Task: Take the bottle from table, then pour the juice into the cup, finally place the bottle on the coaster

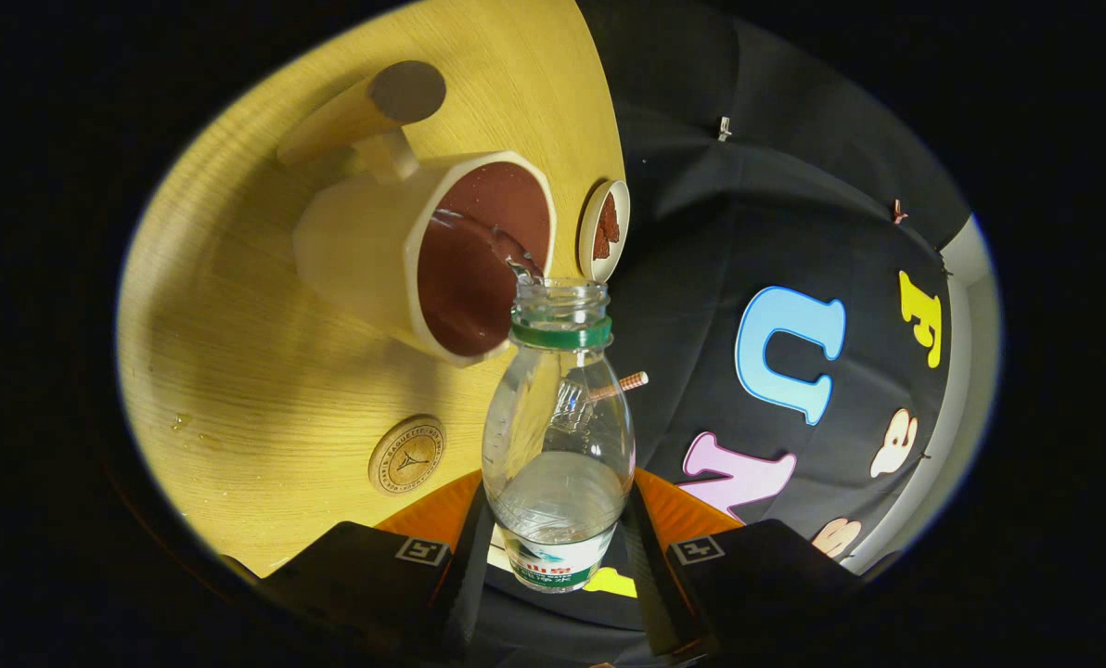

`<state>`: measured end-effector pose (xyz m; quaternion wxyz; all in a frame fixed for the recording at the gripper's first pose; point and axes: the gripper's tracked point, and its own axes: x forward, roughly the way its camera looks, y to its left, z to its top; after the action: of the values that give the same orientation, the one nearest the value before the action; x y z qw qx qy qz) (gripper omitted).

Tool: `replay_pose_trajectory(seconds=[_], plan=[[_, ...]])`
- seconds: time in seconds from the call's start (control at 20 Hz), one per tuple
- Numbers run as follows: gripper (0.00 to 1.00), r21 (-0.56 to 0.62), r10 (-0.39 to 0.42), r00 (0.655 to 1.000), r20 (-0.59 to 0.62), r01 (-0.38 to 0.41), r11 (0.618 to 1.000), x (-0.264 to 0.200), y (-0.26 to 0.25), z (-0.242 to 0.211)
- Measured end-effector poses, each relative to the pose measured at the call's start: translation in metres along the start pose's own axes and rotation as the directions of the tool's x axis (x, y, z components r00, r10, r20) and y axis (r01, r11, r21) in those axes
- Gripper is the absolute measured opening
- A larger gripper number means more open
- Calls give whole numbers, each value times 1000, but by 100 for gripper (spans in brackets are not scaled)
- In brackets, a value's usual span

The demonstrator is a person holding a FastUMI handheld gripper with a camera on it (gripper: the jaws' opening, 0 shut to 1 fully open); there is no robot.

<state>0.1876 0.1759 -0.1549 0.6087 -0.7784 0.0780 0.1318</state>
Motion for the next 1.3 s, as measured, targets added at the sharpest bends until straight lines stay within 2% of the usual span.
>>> replay_pose_trajectory(seconds=[0.7, 1.3], plan=[[72, -70, -5, 1000, 25, 7, 998, 0, -7, -2], [72, -180, -43, 996, 76, 56, 982, 2, -27, 2]])
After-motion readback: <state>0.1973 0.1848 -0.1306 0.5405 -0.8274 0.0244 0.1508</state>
